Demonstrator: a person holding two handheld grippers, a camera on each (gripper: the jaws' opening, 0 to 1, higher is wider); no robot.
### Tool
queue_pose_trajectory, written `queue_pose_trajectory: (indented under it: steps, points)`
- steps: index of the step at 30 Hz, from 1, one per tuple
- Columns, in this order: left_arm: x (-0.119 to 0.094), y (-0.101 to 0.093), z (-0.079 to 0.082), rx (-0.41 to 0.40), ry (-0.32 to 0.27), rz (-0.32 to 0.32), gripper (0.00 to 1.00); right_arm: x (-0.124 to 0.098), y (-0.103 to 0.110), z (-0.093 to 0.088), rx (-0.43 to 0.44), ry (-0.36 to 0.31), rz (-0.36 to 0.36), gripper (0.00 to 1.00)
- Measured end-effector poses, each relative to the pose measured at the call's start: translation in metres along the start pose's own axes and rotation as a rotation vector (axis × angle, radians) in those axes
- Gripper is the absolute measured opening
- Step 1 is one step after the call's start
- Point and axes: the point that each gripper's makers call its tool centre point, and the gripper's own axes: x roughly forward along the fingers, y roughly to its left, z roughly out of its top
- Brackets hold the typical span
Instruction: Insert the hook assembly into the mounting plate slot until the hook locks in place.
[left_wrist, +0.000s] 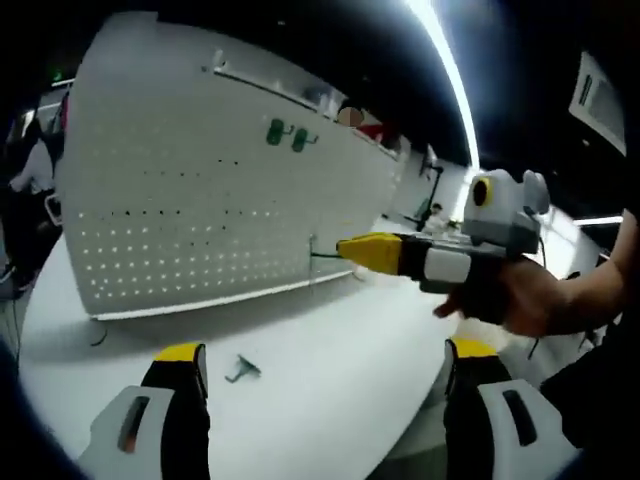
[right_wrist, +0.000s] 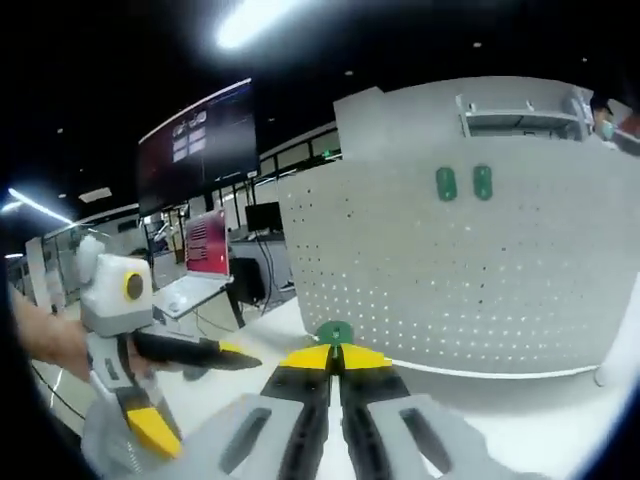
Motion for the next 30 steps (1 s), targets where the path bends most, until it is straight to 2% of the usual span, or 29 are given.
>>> queue_pose_trajectory:
  steps: [2, 5, 9, 12, 18, 30]
  points:
    - [-0.005, 0.002, -0.003, -0.004, -0.010, 0.011, 1.00, 0.001, -0.007, 0.007, 0.002, -0.022, -0.025, 0.00]
    - [-0.013, 0.006, -0.003, -0.006, -0.056, 0.045, 1.00, 0.005, -0.016, 0.015, -0.011, -0.039, -0.054, 0.00]
    - [-0.021, 0.009, -0.016, -0.042, -0.082, 0.081, 1.00, 0.008, -0.032, 0.029, 0.004, -0.082, -0.097, 0.00]
    - [-0.024, 0.007, -0.026, -0.060, -0.075, 0.093, 1.00, 0.012, -0.042, 0.039, -0.008, -0.097, -0.118, 0.00]
    - [-0.026, 0.012, -0.037, -0.087, -0.080, 0.112, 1.00, 0.015, -0.060, 0.052, -0.008, -0.131, -0.165, 0.00]
    - [-0.033, 0.014, -0.046, -0.096, -0.077, 0.130, 1.00, 0.015, -0.095, 0.079, -0.007, -0.204, -0.257, 0.00]
